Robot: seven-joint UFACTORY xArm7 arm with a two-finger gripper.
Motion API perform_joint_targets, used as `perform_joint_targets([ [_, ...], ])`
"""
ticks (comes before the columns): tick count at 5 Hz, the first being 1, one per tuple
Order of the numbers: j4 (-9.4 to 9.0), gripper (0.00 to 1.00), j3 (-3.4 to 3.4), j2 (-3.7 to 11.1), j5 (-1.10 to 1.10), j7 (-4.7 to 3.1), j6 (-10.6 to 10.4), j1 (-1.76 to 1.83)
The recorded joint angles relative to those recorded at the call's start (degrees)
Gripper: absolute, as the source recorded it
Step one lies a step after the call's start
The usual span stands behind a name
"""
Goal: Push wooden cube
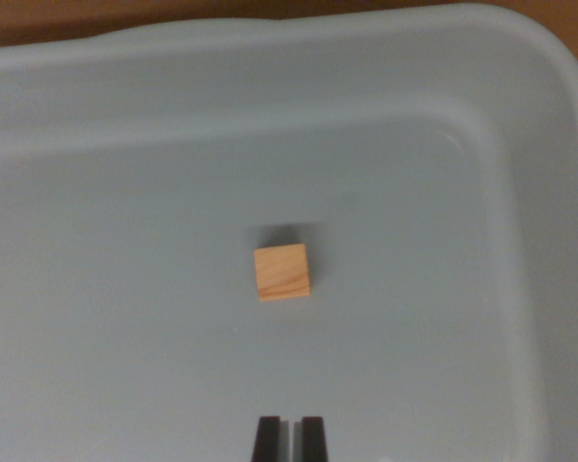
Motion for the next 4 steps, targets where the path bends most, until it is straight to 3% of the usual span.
perform_joint_targets([
  [4,-1.86,0.00,-0.15,0.73,0.12,-0.38,-2.38,0.01],
])
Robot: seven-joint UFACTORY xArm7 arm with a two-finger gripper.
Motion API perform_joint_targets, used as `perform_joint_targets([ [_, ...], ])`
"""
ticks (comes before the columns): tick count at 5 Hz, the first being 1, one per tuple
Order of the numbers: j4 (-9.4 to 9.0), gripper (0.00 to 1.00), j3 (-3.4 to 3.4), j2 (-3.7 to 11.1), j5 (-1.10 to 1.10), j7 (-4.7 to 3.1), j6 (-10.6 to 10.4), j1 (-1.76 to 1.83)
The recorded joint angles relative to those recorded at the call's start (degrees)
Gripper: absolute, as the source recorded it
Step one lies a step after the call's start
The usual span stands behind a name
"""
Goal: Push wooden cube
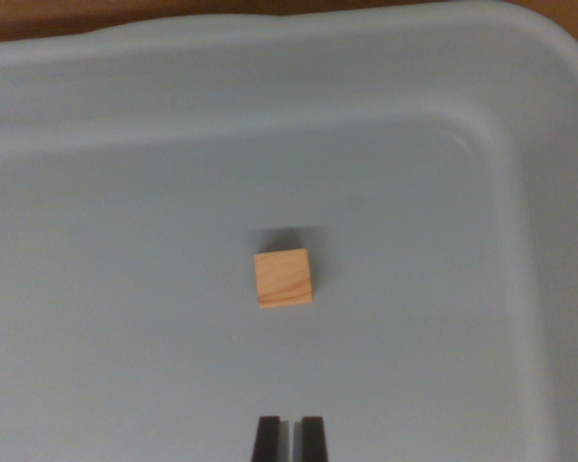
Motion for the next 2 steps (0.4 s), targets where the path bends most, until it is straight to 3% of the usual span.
perform_joint_targets([
  [1,-1.25,0.00,-0.10,0.49,0.08,-0.25,-1.60,0.01],
  [2,-1.25,0.00,-0.10,0.49,0.08,-0.25,-1.60,0.01],
])
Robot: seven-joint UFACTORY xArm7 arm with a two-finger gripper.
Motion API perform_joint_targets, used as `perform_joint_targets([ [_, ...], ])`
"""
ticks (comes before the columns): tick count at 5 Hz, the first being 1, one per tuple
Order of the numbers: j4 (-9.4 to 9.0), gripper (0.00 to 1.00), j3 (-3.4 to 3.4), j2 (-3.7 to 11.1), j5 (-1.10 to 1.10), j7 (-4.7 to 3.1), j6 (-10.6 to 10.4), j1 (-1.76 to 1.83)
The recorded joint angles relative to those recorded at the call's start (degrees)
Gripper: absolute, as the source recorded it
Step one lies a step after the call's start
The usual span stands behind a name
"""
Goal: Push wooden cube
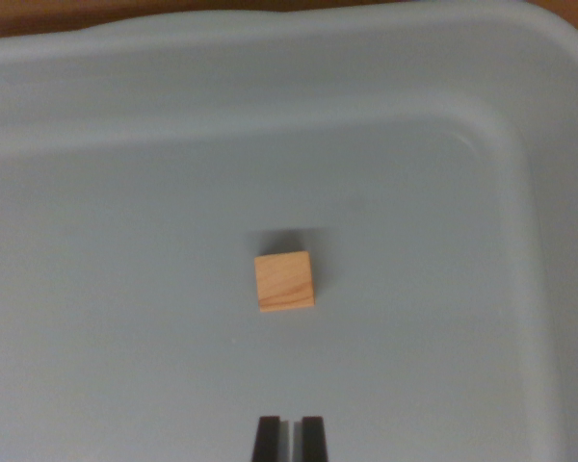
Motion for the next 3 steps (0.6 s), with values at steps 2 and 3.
perform_joint_targets([
  [2,-1.41,0.00,-0.11,0.56,0.09,-0.29,-1.80,0.01],
  [3,-2.98,0.00,-0.24,1.18,0.19,-0.60,-3.81,0.02],
])
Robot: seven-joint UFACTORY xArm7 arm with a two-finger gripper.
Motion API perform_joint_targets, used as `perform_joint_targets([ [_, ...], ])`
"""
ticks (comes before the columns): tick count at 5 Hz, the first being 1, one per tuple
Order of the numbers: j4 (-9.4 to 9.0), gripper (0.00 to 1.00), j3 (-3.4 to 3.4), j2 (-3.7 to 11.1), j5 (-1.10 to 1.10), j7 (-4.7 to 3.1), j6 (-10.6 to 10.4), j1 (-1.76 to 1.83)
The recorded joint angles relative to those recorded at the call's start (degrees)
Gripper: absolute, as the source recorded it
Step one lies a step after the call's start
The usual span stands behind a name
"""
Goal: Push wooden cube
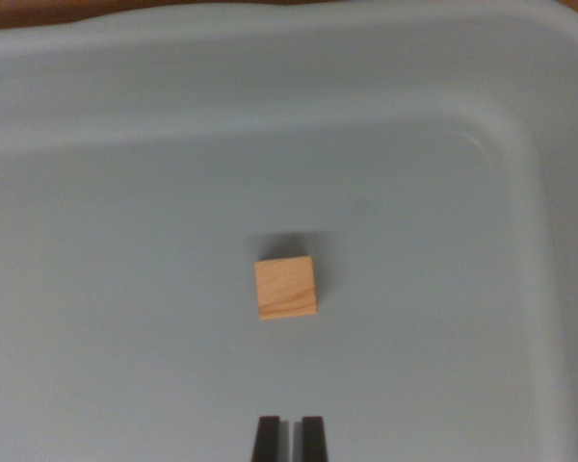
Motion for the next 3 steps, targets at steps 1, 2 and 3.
perform_joint_targets([
  [1,0.00,0.00,0.00,0.00,0.00,0.00,0.00,0.00],
  [2,-1.69,0.00,-0.13,0.67,0.11,-0.34,-2.17,0.01],
  [3,-1.69,0.00,-0.13,0.67,0.11,-0.34,-2.17,0.01],
])
